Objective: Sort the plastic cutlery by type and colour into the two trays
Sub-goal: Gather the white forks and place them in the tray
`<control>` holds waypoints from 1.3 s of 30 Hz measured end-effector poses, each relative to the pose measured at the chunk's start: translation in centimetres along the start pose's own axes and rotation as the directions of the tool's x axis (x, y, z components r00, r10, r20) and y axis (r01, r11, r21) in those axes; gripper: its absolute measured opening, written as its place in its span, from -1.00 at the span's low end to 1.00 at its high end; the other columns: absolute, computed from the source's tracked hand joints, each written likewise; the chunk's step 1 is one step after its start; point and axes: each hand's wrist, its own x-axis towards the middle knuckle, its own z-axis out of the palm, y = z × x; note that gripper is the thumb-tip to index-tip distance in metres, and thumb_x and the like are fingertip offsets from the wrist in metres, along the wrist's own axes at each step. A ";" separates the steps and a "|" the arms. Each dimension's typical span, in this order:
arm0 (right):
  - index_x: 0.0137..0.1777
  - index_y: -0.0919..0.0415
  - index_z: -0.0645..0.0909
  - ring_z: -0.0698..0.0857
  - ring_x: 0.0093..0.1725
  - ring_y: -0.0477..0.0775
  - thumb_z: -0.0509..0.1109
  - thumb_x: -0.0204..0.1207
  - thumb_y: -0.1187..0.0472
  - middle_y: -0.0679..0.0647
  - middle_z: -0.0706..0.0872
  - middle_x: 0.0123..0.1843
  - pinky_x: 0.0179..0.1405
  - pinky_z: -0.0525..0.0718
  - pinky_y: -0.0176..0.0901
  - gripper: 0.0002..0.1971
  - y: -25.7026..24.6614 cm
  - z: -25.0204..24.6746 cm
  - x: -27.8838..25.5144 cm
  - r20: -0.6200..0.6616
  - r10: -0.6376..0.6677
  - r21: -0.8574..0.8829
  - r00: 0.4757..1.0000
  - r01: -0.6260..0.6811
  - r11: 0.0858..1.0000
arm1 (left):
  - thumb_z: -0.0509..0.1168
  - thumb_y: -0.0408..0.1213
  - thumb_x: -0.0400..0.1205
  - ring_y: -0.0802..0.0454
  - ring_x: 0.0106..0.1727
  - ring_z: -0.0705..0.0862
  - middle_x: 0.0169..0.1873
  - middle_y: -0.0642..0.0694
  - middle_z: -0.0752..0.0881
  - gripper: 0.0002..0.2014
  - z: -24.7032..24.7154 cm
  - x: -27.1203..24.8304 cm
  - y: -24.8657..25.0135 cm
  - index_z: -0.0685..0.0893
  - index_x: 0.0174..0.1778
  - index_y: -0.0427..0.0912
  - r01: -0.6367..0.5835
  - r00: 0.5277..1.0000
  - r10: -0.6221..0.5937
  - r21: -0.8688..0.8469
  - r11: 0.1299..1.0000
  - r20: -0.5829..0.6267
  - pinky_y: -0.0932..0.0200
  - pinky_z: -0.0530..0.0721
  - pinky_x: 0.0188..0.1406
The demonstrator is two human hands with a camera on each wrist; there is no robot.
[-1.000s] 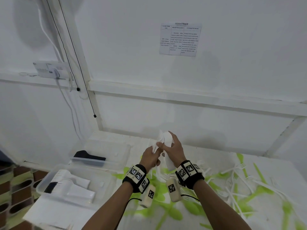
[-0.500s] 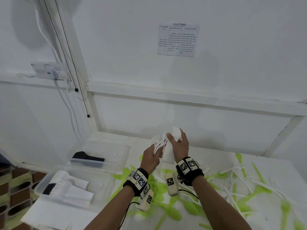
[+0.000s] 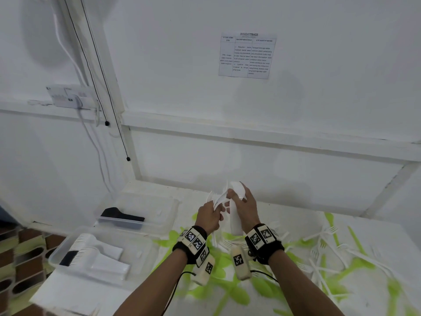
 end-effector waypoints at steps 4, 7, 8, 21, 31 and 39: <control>0.45 -0.10 0.57 0.77 -0.29 0.21 0.54 0.55 0.03 0.18 0.84 -0.10 -0.22 0.77 0.08 -0.54 0.6 0.8 -0.5 0.005 0.063 0.009 0.998 -0.063 0.998 | 0.18 -0.31 0.78 0.00 -0.52 0.55 -0.37 -0.20 0.66 -0.76 0.5 -0.1 0.7 0.56 -0.19 -0.33 0.031 1.000 -0.031 0.039 0.999 -0.001 0.21 0.49 -0.63; 0.41 -0.07 0.59 0.78 -0.26 0.19 0.54 0.55 0.19 0.19 0.84 -0.08 -0.27 0.77 0.03 -0.56 0.2 0.7 -0.8 0.042 0.083 0.002 0.996 -0.083 0.997 | 0.14 -0.37 0.79 0.09 -0.59 0.45 -0.40 -0.15 0.58 -0.76 0.3 -0.2 0.9 0.45 -0.23 -0.24 0.037 0.998 -0.036 -0.018 0.999 0.057 0.25 0.40 -0.64; 0.40 -0.07 0.59 0.79 -0.22 0.17 0.55 0.55 0.22 0.15 0.85 -0.06 -0.25 0.78 0.01 -0.55 0.0 0.6 -0.8 0.066 0.087 -0.009 0.994 -0.087 0.996 | 0.11 -0.38 0.80 0.13 -0.64 0.38 -0.40 -0.14 0.54 -0.76 0.2 -0.2 0.7 0.44 -0.22 -0.24 0.033 0.995 -0.029 -0.040 0.999 0.100 0.26 0.36 -0.65; 0.20 0.21 0.64 0.69 -0.17 0.26 0.52 0.60 0.35 0.28 0.72 -0.09 -0.34 0.74 -0.04 -0.78 -1.3 -1.7 1.3 -0.125 0.034 0.245 0.991 -0.003 0.970 | 0.10 0.02 0.85 0.05 -0.62 0.38 -0.36 -0.07 0.45 -0.55 -0.6 -1.2 -0.6 0.66 0.03 -0.32 -0.070 0.980 0.090 -0.115 0.991 0.179 0.26 0.32 -0.61; 0.50 -0.18 0.59 0.77 0.22 0.00 0.61 0.50 -0.02 -0.04 0.81 0.24 0.33 0.71 0.06 -0.44 0.6 0.0 0.0 -0.180 -0.082 -0.089 0.980 0.067 0.994 | 0.06 -0.04 0.75 -0.05 -0.45 0.46 -0.33 -0.16 0.56 -0.69 0.4 -0.8 0.5 0.50 -0.14 -0.19 -0.149 0.984 0.143 0.049 0.988 0.110 -0.01 0.43 -0.35; 0.48 -0.20 0.60 0.79 0.17 0.02 0.61 0.50 0.03 -0.03 0.82 0.21 0.27 0.75 0.08 -0.46 1.4 0.7 -0.8 -0.110 -0.042 -0.140 0.993 0.027 0.990 | 0.07 -0.01 0.83 -0.04 -0.51 0.64 -0.33 -0.26 0.71 -0.58 -0.3 -1.0 -0.5 0.52 -0.11 -0.32 -0.117 0.986 0.110 0.050 0.992 0.122 0.08 0.55 -0.41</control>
